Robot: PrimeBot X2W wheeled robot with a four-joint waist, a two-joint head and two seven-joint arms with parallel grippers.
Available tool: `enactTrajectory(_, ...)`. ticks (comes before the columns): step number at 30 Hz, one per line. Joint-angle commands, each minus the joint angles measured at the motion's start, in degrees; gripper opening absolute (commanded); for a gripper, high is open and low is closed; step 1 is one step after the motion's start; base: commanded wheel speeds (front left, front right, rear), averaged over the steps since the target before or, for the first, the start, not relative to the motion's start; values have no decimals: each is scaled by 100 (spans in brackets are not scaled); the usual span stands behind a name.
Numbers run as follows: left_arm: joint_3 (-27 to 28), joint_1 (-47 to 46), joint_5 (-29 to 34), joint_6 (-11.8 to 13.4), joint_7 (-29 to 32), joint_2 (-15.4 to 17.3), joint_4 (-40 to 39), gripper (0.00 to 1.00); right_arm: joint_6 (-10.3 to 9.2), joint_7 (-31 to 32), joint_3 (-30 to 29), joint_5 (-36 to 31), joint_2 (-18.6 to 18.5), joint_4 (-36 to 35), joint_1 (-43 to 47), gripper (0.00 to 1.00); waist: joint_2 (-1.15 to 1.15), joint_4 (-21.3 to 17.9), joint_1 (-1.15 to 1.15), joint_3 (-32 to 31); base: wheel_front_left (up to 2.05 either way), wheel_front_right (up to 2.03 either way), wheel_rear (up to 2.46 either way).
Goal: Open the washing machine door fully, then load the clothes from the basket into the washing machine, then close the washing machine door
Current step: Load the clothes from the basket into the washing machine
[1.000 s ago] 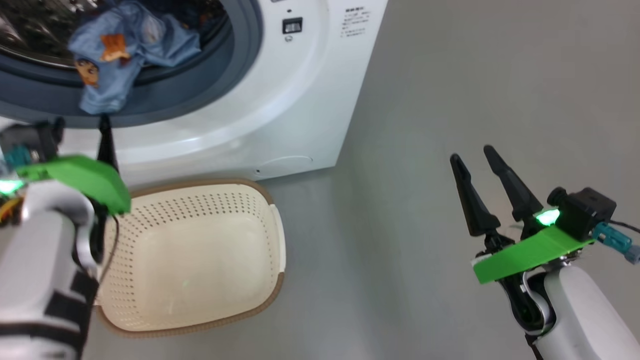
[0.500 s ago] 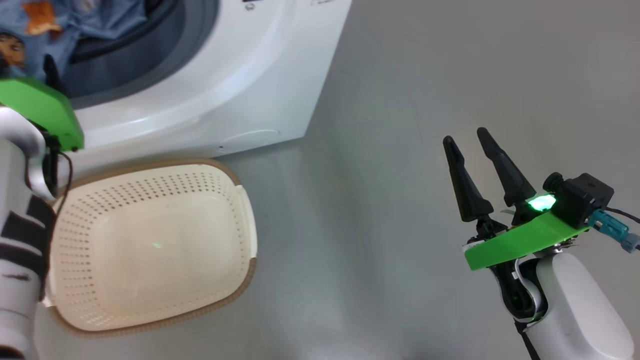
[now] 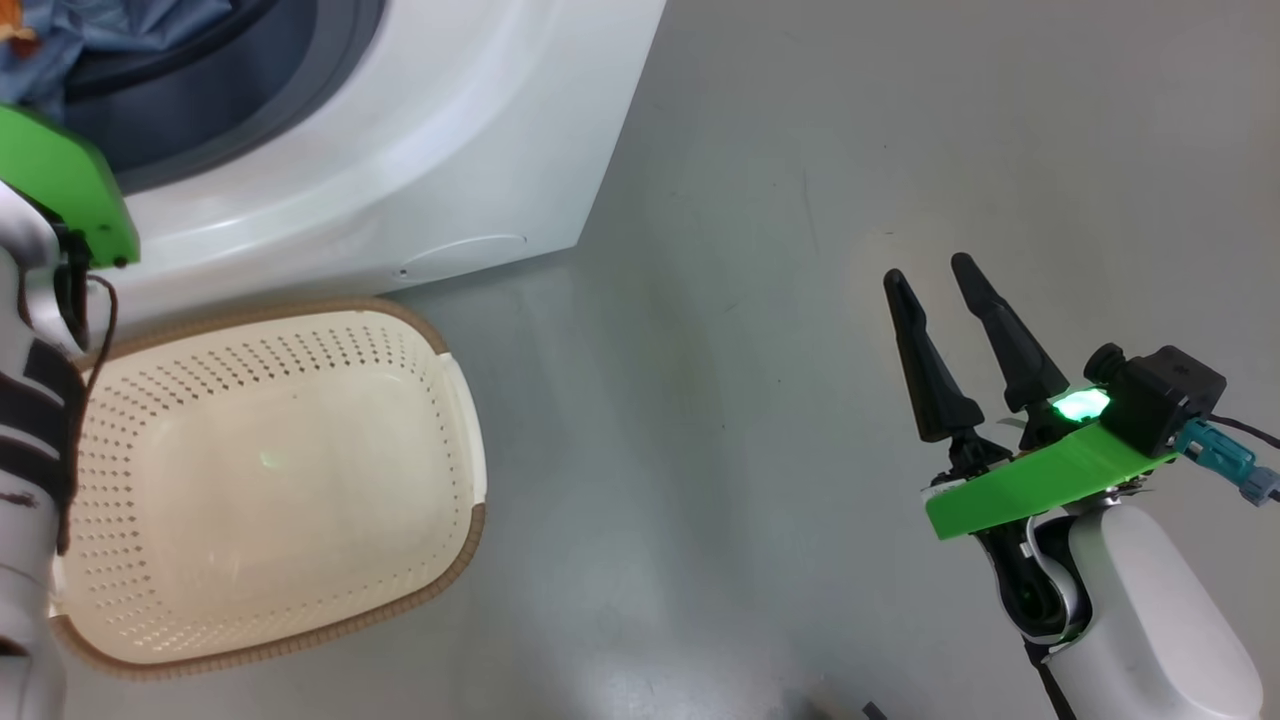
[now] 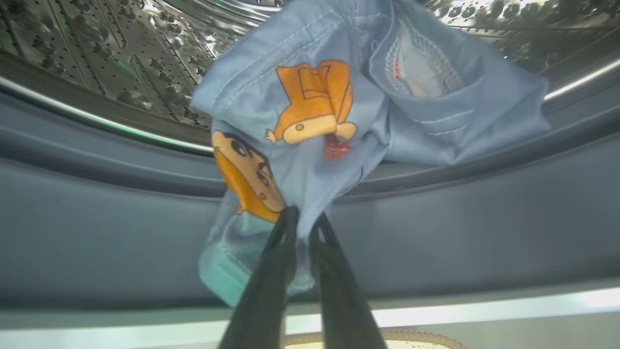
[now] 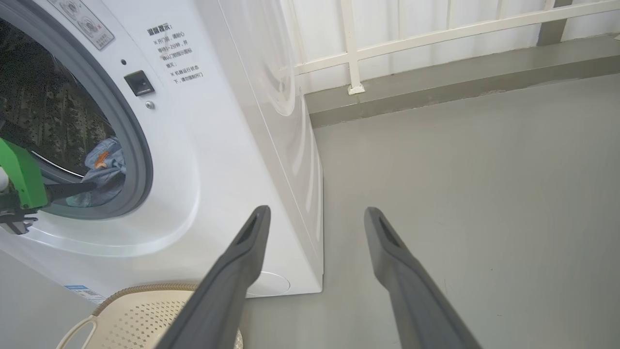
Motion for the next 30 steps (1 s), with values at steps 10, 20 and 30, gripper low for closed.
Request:
enactTrajectory(10, -48, -731, 98, -155, -709, 313, -73, 0, 9, -68, 172, 63, 10, -188, -133, 100, 0, -160, 0, 271, 0, 0, 0)
enactTrajectory(20, -144, -1380, 132, -384, -1275, 390, 17, 0, 9, -68, 247, 114, 154, -204, -237, 100, 0, -649, 0, 665, 0, 0, 0)
enactTrajectory(30, -51, -1177, -160, -514, -1380, 198, 328, 100, 9, -68, 181, 75, 149, -152, -237, 100, 0, -517, 0, 449, 0, 0, 0)
